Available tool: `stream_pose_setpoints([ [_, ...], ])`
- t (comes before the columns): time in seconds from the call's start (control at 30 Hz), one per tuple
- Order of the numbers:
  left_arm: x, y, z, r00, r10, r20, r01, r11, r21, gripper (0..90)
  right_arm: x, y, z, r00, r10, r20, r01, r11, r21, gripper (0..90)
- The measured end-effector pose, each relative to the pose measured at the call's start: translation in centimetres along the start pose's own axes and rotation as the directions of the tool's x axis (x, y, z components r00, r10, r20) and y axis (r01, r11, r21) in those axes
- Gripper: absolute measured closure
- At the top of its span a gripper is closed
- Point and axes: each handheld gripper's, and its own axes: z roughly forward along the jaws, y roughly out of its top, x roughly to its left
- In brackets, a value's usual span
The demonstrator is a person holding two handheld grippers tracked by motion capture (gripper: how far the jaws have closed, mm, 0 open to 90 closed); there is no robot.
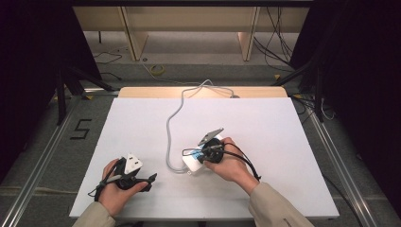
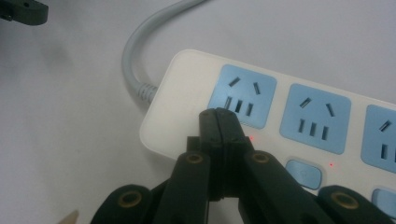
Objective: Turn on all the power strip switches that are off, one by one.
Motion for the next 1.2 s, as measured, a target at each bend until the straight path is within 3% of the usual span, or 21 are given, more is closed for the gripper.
stream_pose_setpoints([
  [0.43, 0.0, 0.0, 0.0, 1.0000, 0.002, 0.002, -0.002, 1.0000, -0.005, 15.8, -0.1, 0.0, 0.2, 1.0000, 0.007, -0.003, -0.007, 1.000, 0.002, 90.0],
  [0.57, 0.0, 0.0, 0.1, 1.0000, 0.001, 0.004, -0.001, 1.0000, -0.003, 15.7, -0.1, 0.1, 0.0, 0.9995, -0.013, 0.028, 0.013, 1.000, -0.006, 90.0],
  [0.7, 0.1, 0.0, 0.1, 1.0000, 0.003, 0.002, -0.003, 1.0000, 0.000, 15.8, -0.6, 0.1, -0.6, 0.9994, 0.013, 0.033, -0.012, 1.000, -0.027, 90.0],
  [1.2, 0.1, -0.1, 0.1, 1.0000, 0.001, 0.000, -0.001, 1.0000, 0.001, 15.8, -1.3, -0.2, -1.1, 0.9984, 0.032, 0.046, -0.032, 0.999, 0.000, 90.0],
])
